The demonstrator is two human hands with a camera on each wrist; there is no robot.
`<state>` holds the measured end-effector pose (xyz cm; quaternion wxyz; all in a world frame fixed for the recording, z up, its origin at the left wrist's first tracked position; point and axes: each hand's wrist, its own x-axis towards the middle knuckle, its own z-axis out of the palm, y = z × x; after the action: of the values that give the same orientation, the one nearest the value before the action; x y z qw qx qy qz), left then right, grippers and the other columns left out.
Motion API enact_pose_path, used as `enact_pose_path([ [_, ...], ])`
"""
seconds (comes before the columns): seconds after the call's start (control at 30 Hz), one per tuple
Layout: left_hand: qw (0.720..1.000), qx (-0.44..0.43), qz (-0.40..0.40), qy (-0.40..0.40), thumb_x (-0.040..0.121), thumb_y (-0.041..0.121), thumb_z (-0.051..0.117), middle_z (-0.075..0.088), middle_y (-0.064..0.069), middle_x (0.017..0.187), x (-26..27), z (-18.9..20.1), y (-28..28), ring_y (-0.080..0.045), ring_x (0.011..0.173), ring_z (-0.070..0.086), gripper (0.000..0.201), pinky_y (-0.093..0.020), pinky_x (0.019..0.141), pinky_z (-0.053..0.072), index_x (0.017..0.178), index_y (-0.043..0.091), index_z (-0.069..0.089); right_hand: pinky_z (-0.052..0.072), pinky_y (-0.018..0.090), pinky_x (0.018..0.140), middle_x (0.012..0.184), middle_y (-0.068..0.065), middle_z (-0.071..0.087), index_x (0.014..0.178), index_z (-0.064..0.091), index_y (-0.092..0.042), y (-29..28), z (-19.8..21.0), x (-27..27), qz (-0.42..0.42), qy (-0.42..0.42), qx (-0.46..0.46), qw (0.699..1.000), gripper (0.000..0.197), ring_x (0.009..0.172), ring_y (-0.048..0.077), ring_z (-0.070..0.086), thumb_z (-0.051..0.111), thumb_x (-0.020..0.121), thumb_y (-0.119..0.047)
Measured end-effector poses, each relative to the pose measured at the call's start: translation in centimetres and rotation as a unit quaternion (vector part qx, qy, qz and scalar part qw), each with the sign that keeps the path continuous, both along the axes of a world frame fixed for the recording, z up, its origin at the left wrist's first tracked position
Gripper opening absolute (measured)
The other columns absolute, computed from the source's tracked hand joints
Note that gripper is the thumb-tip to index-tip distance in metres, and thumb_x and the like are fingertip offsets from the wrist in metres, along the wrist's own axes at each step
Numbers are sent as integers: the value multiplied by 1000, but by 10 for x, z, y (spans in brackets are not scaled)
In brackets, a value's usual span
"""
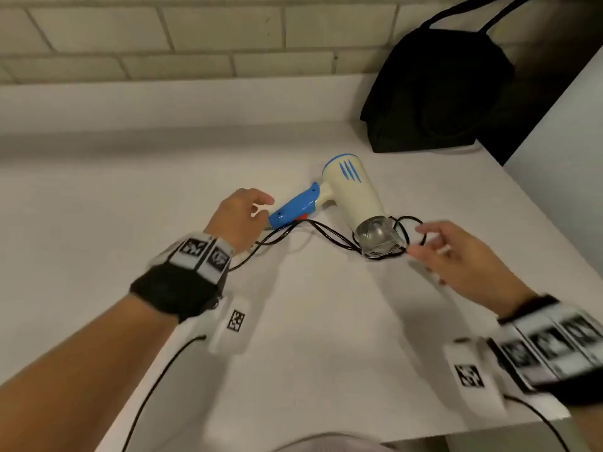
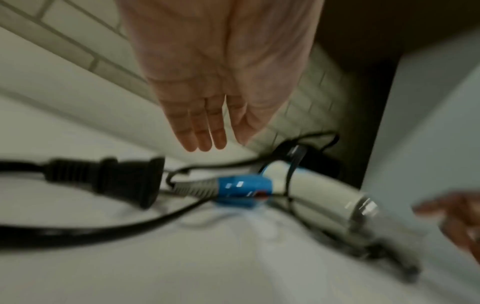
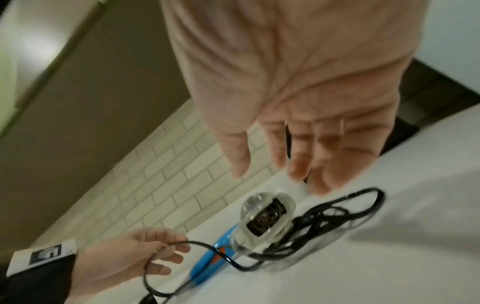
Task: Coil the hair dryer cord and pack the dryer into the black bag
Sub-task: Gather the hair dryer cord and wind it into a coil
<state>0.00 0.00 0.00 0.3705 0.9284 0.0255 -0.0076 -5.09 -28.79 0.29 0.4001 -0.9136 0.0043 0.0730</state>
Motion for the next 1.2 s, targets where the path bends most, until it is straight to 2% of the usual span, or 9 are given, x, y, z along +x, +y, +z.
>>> enact_pose_path([
  [0.17, 985, 117, -50, 118, 85, 24, 57, 50, -13, 129, 28, -16, -17, -29, 112, 50, 46, -33, 91, 40, 127, 10, 43, 40, 37, 96, 130, 14, 47, 137, 26, -14, 36, -11, 57, -6, 47, -102, 994, 82, 113, 27, 50, 63, 73, -51],
  [0.27, 978, 156, -61, 124, 81, 28, 62, 48, -13, 128, 34, -22, -18, -31, 112, 48, 58, -41, 96, 41, 131, 13, 37, 42, 42, 97, 128, 8, 53, 136, 22, -19, 42, -13, 69, 5, 92, -162, 983, 93, 114, 29, 52, 63, 64, -63],
  [0.43, 972, 122, -83, 184, 83, 27, 57, 52, -7, 97, 28, -15, -20, -21, 81, 49, 33, -27, 65, 37, 109, 9, 48, 42, 39, 99, 129, 5, 54, 137, 22, -28, 42, -21, 74, -7, 76, -92, 993, 96, 112, 26, 54, 72, 58, -53],
  [0.57, 986, 1, -50, 160, 86, 20, 50, 46, -4, 66, 18, -15, -23, -13, 52, 38, 19, -22, 48, 29, 70, 14, 43, 47, 5, 65, 99, 0, 62, 133, 34, -23, 33, -12, 68, -108, -11, 253, 961, 64, 78, -1, 62, 66, 78, -29],
  [0.67, 979, -130, 18, 157, 84, 13, 50, 37, -2, 58, 8, -19, -23, -14, 46, 31, 25, -23, 44, 27, 63, 16, 36, 45, 14, 72, 95, 2, 63, 121, 44, -20, 31, -8, 54, -119, -46, 346, 929, 40, 76, 0, 62, 59, 84, -17],
  [0.73, 958, -231, 37, 164, 81, 9, 49, 33, -2, 57, 3, -18, -20, -12, 40, 28, 21, -22, 39, 26, 66, 15, 36, 46, 14, 74, 104, 2, 58, 110, 47, -23, 35, -10, 44, 0, 1, 265, 964, 37, 88, 8, 56, 64, 79, -11],
  [0.8, 939, -302, 45, 162, 82, 7, 49, 32, -1, 57, 1, -13, -17, -7, 34, 25, 21, -17, 33, 23, 68, 16, 36, 40, 17, 89, 114, -10, 51, 117, 43, -30, 37, -13, 41, 162, 51, 12, 985, 50, 105, 7, 49, 69, 75, -21],
  [1.0, 927, -354, 44, 121, 84, 5, 48, 33, -1, 58, -4, 2, -4, -4, 31, 23, 21, -14, 31, 22, 70, 17, 37, 25, 32, 84, 94, -6, 56, 108, 54, -24, 26, -10, 54, 246, -96, -380, 887, 28, 95, 20, 53, 55, 84, -38],
  [1.2, 936, -327, 92, 93, 81, 12, 61, 33, -3, 60, -11, 2, 18, -3, 31, 25, 26, -14, 31, 24, 72, 17, 37, 44, 19, 64, 68, 3, 60, 83, 62, -16, -14, 12, 67, 8, -104, -28, 994, 7, 58, -1, 56, 57, 86, -19],
])
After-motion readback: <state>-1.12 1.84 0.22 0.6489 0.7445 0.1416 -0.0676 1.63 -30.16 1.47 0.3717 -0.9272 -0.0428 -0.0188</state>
